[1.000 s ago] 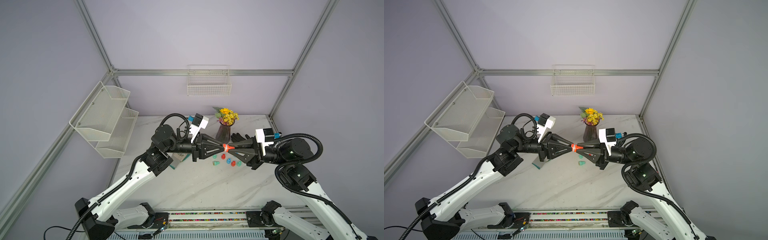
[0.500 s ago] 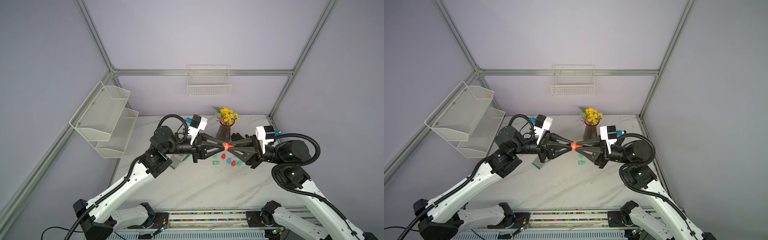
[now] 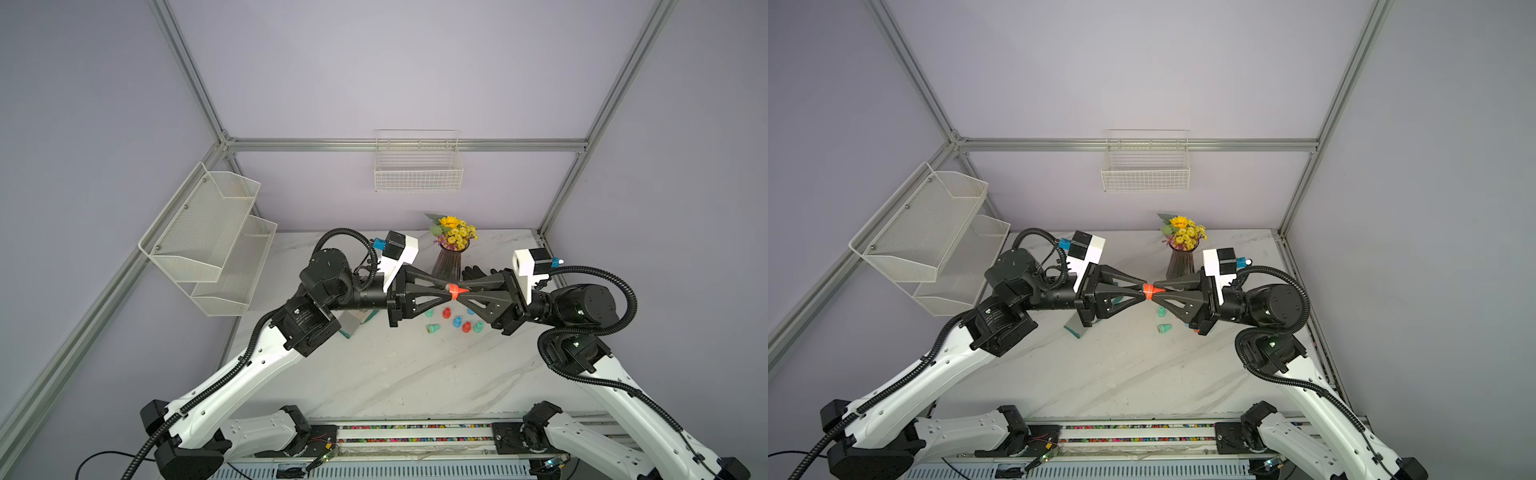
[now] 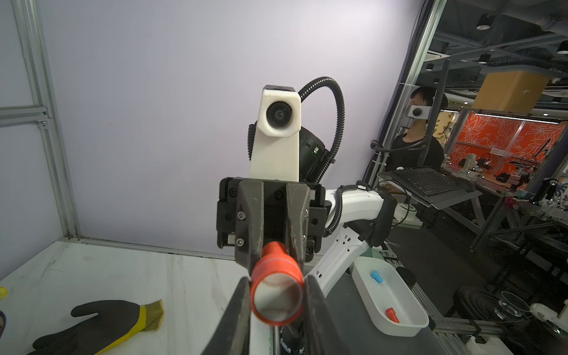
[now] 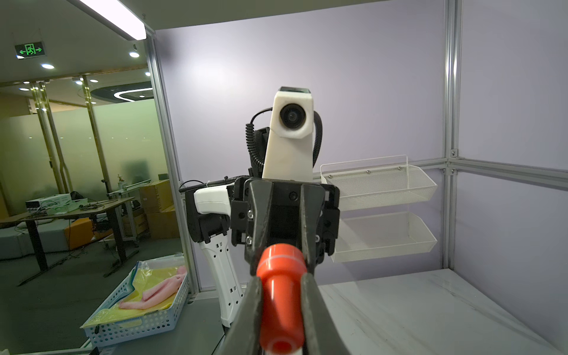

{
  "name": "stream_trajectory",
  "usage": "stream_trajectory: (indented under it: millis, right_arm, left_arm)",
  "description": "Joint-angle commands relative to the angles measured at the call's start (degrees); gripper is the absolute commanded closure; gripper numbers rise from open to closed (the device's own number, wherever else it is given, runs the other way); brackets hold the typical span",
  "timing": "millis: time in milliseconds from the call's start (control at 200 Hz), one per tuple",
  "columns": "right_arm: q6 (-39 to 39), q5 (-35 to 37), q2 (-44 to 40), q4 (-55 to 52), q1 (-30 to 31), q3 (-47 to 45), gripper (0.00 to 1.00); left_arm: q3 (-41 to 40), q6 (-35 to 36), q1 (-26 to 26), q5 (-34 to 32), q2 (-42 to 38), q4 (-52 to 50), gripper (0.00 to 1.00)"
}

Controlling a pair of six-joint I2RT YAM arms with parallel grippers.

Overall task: Close the stamp cap
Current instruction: Close the cover of the stamp.

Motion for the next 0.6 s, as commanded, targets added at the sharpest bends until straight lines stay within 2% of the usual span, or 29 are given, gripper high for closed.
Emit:
stream_trajectory:
  millis: [0, 170, 330, 465, 540, 595]
  right_arm:
    - [4.6, -0.9, 5.3, -1.5, 1.7, -0.8, 1.0]
    - [7.3, -4.1, 6.2, -0.3, 2.5, -0.2, 1.0]
    - [11.7, -5.0, 6.2, 5.6, 2.8, -1.3, 1.0]
    - [3.0, 0.0, 2.4, -5.6, 2.8, -0.6, 1.0]
    - [-1.4, 3.3, -0.1, -10.8, 2.8, -0.5, 1.0]
    - [-3.9, 5.6, -1.9, -14.2, 2.8, -0.5, 1.0]
  left_arm:
    - [1.4, 6.5, -5.4, 4.1, 6.5, -10.4, 0.91]
    - [2.0, 9.3, -5.9, 4.7, 8.1, -13.9, 0.91]
    - [2.0, 11.9, -6.0, 0.4, 7.8, -17.6, 0.92]
    - [0.9, 12.5, -5.8, -5.8, 4.4, -18.4, 0.86]
    - [-0.1, 12.2, -5.5, -10.0, 1.5, -18.2, 0.75]
    - [-0.7, 11.7, -5.1, -13.2, -0.5, -18.2, 0.72]
